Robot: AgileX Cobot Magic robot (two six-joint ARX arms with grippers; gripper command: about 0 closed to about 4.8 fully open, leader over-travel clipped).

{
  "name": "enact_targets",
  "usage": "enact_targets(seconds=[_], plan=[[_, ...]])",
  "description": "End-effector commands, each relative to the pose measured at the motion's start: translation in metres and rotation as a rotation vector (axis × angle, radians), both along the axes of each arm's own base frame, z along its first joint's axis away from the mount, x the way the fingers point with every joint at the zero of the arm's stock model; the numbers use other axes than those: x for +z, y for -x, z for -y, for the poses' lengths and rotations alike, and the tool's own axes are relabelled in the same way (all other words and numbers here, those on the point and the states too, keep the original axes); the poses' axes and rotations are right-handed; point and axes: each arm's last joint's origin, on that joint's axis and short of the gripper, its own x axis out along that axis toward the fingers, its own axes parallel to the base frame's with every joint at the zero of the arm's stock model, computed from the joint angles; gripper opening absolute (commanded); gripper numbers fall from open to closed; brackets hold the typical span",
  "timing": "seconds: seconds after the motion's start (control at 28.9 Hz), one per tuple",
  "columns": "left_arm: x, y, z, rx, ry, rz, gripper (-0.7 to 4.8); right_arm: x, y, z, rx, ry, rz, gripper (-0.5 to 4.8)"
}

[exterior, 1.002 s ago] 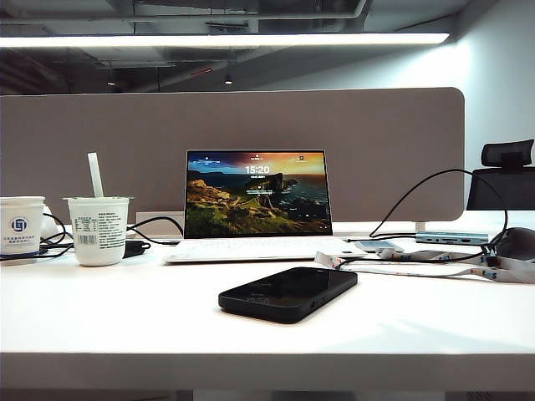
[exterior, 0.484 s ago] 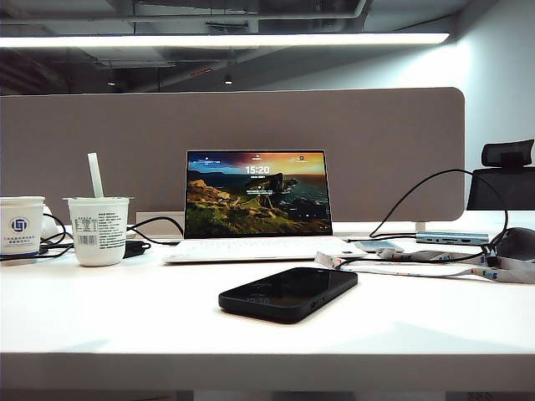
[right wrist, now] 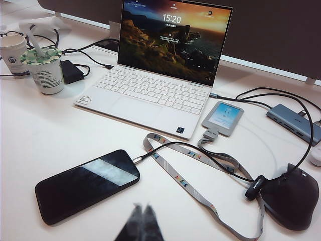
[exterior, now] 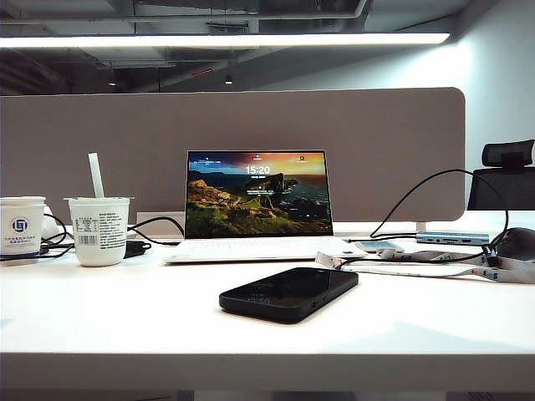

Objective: Pick up the black phone, pick up the charger plug, insert the charger plug into the phone's charging port, and finally place the connected phone back on the desk.

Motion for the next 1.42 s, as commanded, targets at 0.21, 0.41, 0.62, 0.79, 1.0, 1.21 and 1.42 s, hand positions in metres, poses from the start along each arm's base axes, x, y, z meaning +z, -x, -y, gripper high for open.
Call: enact_targets(seconds=[0.21, 0.41, 0.62, 0.79, 1.0, 1.21, 1.42], plan=[[-0.012, -0.005, -0.013, 0.169, -0.002, 0.044, -0.06, 0.003, 0.000, 0.000, -0.003, -0.010, 0.021, -0.01], [-0.015, -0.005, -0.010, 0.193, -0.005, 0.016, -0.06, 0.003, 0.000, 0.000, -0.003, -0.010, 0.021, -0.01], [-0.017, -0.005, -0.009, 0.166, -0.008, 0.000, -0.06, 0.003, 0.000, 0.000, -0.003, -0.010, 0.021, -0.01], [-0.016, -0.005, -0.008, 0.163, -0.001, 0.007, -0.05, 0.003, 0.000, 0.000, -0.003, -0.010, 0.021, -0.01], [-0.016, -0.005, -0.008, 0.162, -0.003, 0.005, -0.01, 0.003, 0.000, 0.000, -0.003, -0.010, 0.021, -0.01], [-0.016, -0.005, -0.008, 0.163, -0.003, 0.005, -0.01, 0.003, 0.000, 0.000, -0.002, -0.010, 0.021, -0.01], [-0.016, -0.005, -0.008, 0.163, -0.004, 0.005, -0.01, 0.003, 0.000, 0.000, -0.004, -0.010, 0.025, -0.01]])
